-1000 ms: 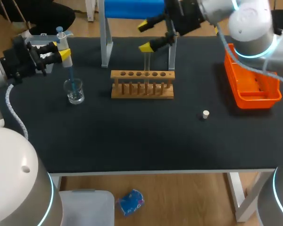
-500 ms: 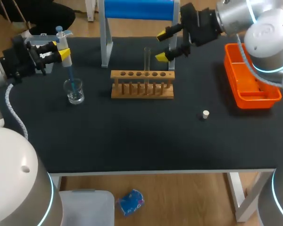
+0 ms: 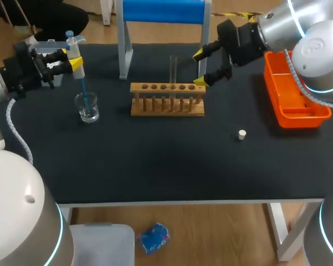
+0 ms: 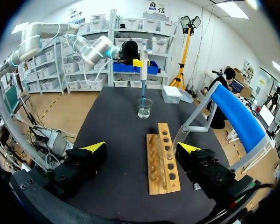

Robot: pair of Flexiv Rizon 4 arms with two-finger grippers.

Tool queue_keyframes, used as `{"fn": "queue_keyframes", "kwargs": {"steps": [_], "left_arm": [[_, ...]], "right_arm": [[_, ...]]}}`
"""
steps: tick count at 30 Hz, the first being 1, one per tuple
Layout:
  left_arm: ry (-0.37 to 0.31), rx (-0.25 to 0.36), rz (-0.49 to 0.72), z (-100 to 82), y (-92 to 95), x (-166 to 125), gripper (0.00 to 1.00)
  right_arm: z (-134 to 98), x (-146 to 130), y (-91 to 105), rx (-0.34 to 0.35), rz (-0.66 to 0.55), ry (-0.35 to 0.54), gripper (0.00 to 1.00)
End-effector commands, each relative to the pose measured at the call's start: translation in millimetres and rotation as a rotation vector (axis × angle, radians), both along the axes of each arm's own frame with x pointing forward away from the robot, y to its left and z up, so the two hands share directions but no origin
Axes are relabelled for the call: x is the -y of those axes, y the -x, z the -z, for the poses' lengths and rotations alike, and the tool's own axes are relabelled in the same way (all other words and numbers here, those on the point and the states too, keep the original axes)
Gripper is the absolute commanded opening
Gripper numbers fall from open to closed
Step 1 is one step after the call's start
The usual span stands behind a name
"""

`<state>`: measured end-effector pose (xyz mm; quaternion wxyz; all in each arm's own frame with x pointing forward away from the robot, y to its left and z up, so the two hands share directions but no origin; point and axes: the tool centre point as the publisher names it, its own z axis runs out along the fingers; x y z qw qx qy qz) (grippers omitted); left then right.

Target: Invert the test tube, pick up the pipette, mount the tip to pipette, aspirate from beaker and dispense into the tube, eject the tip, return the pipette, and cap with the stopper.

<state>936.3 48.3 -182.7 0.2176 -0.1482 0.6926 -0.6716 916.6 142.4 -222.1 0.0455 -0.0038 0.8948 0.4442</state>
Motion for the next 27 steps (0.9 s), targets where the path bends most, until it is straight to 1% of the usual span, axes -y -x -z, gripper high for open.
{"fn": "queue_keyframes", "kwargs": {"steps": [1, 7, 12, 21, 27], "left_arm": [[-0.002, -0.001, -0.003, -0.7, 0.2, 1, 0.00], [-0.002, -0.001, -0.003, -0.7, 0.2, 1, 0.00], [-0.002, -0.001, -0.003, -0.7, 0.2, 1, 0.00], [-0.002, -0.001, -0.003, -0.7, 0.2, 1, 0.00], [-0.002, -0.001, -0.003, -0.7, 0.2, 1, 0.00]], "right_arm": [[10, -3, -18.0, -0.018, -0.028, -0.005, 1.00], [21, -5, -30.8, -0.027, -0.052, -0.024, 1.00], [27, -7, -39.4, -0.032, -0.072, -0.021, 1.00], [30, -10, -49.1, -0.035, -0.092, -0.021, 1.00], [38, -14, -54.2, -0.046, -0.099, -0.018, 1.00]]}}
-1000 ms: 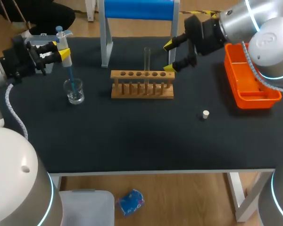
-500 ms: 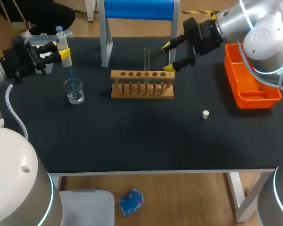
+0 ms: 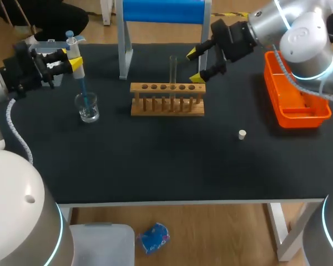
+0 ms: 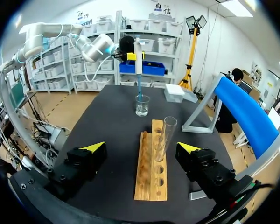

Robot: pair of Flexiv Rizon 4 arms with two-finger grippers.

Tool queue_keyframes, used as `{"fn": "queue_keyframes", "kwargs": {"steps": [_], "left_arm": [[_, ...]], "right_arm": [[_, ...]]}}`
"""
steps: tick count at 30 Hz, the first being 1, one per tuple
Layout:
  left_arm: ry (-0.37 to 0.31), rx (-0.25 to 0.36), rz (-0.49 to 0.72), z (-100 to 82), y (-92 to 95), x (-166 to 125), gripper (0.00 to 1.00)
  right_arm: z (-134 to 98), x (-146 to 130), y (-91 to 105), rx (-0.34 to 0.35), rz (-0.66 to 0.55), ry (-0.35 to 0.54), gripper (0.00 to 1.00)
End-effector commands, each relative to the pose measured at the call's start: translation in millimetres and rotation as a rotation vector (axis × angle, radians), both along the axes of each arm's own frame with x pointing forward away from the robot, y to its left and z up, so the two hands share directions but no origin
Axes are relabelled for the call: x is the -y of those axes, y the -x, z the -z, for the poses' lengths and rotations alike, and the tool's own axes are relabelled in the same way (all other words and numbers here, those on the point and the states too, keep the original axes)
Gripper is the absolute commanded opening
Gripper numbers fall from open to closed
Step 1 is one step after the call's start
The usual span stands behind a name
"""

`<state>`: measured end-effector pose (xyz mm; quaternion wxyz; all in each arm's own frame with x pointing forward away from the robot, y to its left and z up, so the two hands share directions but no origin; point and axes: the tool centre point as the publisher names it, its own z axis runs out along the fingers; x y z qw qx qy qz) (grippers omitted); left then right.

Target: Invert the test tube, pick up the pipette, mount the tip to pipette, aspirate from beaker and dispense into the tube, eject the tip, return the pipette, and cap with the stopper.

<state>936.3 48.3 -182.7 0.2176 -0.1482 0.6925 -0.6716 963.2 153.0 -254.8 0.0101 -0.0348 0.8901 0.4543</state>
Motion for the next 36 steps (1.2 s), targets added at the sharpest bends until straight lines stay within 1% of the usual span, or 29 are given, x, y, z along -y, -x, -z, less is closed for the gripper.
{"fn": "queue_keyframes", "kwargs": {"steps": [1, 6, 23, 36], "left_arm": [[-0.002, -0.001, -0.003, -0.8, 0.2, 1, 0.00], [-0.002, -0.001, -0.003, -0.8, 0.2, 1, 0.00], [-0.002, -0.001, -0.003, -0.8, 0.2, 1, 0.00], [-0.006, -0.026, -0.002, -19.7, 3.4, 3, 0.00]], "right_arm": [[7, -3, -8.2, -0.011, -0.012, 0.000, 1.00], [10, -4, -12.3, -0.003, -0.007, -0.005, 1.00], [10, -4, -12.3, -0.003, -0.007, -0.005, 1.00], [10, -4, -12.3, -0.003, -0.007, -0.005, 1.00]]}}
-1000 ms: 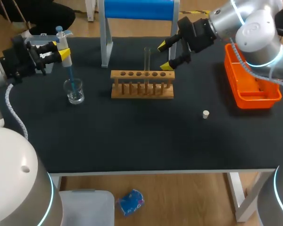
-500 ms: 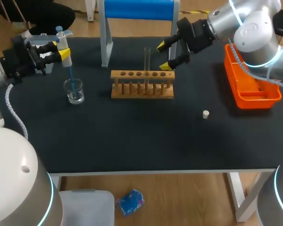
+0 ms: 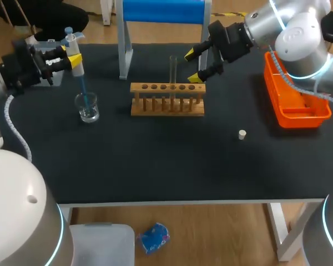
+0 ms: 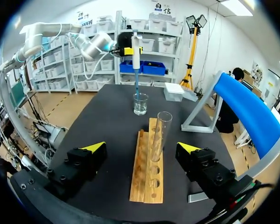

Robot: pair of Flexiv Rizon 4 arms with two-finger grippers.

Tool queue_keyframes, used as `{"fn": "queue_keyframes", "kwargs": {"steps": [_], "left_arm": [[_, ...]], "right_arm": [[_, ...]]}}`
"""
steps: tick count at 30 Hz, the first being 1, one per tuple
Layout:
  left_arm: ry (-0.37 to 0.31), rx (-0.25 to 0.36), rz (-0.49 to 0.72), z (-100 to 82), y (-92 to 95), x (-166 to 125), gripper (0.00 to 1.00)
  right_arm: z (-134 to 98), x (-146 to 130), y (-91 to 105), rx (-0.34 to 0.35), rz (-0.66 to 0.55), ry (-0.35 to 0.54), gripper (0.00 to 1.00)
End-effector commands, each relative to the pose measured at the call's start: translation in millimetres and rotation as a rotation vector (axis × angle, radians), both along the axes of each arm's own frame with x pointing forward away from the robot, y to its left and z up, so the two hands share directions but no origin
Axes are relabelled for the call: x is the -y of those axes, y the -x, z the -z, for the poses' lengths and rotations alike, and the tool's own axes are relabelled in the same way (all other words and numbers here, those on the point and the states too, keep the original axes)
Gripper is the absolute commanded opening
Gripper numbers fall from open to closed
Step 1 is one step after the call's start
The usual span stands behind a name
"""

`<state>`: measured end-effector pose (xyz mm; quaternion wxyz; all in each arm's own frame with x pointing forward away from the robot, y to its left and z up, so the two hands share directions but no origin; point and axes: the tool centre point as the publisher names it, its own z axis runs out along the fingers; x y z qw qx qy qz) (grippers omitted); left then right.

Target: Invert the test tube, pick up the pipette, mount the tip to pipette, aspirate from beaker and dispense into the tube, eject the tip, return the pipette, and cap with the stopper.

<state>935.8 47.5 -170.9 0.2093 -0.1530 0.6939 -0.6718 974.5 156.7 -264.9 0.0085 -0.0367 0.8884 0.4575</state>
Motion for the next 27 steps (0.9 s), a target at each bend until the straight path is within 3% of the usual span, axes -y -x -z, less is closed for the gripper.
{"fn": "queue_keyframes", "kwargs": {"steps": [1, 7, 16, 27], "left_arm": [[-0.009, -0.008, -0.006, -12.3, 3.4, 4, 0.00], [-0.026, 0.001, -0.003, -38.9, 5.9, 8, 0.00], [-0.074, -0.001, -0.002, -106.6, 14.4, 21, 0.00], [-0.103, 0.005, 0.102, -172.4, 9.7, 69, 0.00]], "right_arm": [[0, 0, -0.9, -0.002, -0.002, 0.002, 1.00], [0, 0, -0.9, -0.002, -0.002, 0.002, 1.00], [0, 0, -0.9, -0.002, -0.002, 0.002, 1.00], [0, 0, -0.9, -0.002, -0.002, 0.002, 1.00]]}}
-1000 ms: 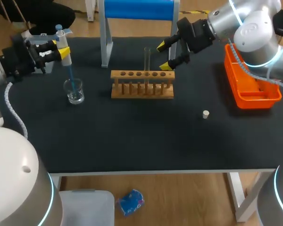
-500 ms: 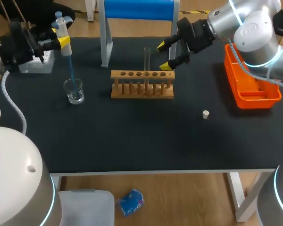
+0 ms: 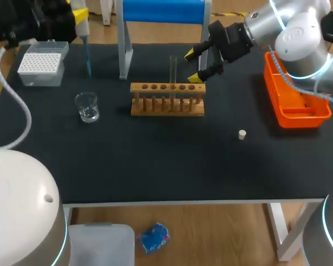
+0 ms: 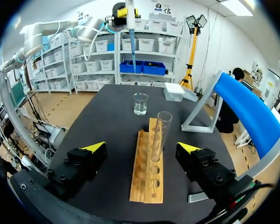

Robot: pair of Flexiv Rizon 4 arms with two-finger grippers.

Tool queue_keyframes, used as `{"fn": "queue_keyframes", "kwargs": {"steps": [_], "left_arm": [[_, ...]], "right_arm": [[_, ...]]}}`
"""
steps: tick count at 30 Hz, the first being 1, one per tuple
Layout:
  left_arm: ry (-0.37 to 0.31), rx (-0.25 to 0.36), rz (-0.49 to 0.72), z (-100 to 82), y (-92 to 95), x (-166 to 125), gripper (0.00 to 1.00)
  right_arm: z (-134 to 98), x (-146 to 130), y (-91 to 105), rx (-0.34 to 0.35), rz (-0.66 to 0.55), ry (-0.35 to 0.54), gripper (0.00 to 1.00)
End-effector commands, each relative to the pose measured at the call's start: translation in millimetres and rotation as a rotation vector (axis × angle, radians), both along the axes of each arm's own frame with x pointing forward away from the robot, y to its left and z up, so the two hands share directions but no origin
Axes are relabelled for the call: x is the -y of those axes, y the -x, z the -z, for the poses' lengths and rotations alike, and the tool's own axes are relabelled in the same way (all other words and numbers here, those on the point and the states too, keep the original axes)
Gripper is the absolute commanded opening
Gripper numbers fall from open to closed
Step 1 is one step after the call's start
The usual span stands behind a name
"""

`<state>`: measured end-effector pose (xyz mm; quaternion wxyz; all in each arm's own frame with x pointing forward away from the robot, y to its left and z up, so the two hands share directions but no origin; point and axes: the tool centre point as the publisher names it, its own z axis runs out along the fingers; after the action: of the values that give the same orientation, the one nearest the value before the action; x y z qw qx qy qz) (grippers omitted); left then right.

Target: Invert the test tube, pick up the pipette, mount the tip to pipette, aspirate from beaker and dispense into the tube, eject the tip, return the pipette, and cap with the stopper.

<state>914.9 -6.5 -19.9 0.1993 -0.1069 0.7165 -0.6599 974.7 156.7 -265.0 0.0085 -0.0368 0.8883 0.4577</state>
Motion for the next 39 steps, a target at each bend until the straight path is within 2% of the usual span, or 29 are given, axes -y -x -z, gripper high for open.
{"fn": "queue_keyframes", "kwargs": {"steps": [1, 6, 11, 23, 33, 39], "left_arm": [[-0.040, -0.030, 0.036, -26.0, -13.0, 22, 0.00], [-0.046, -0.013, 0.113, -43.7, -21.7, 55, 0.00], [-0.033, -0.017, 0.206, -54.0, -28.4, 93, 0.00], [-0.025, -0.020, 0.375, -56.3, -41.0, 175, 0.00], [0.021, -0.043, 0.440, -45.8, -42.2, 205, 0.00], [0.022, -0.040, 0.448, -41.5, -42.7, 208, 0.00]], "right_arm": [[0, 0, -0.8, -0.002, -0.002, 0.003, 1.00], [0, 0, -0.8, -0.002, -0.002, 0.003, 1.00], [0, 0, -0.8, -0.002, -0.002, 0.003, 1.00], [0, 0, -0.8, -0.002, -0.002, 0.003, 1.00], [0, 0, -0.8, -0.002, -0.002, 0.003, 1.00], [0, 0, -0.8, -0.002, -0.002, 0.003, 1.00]]}}
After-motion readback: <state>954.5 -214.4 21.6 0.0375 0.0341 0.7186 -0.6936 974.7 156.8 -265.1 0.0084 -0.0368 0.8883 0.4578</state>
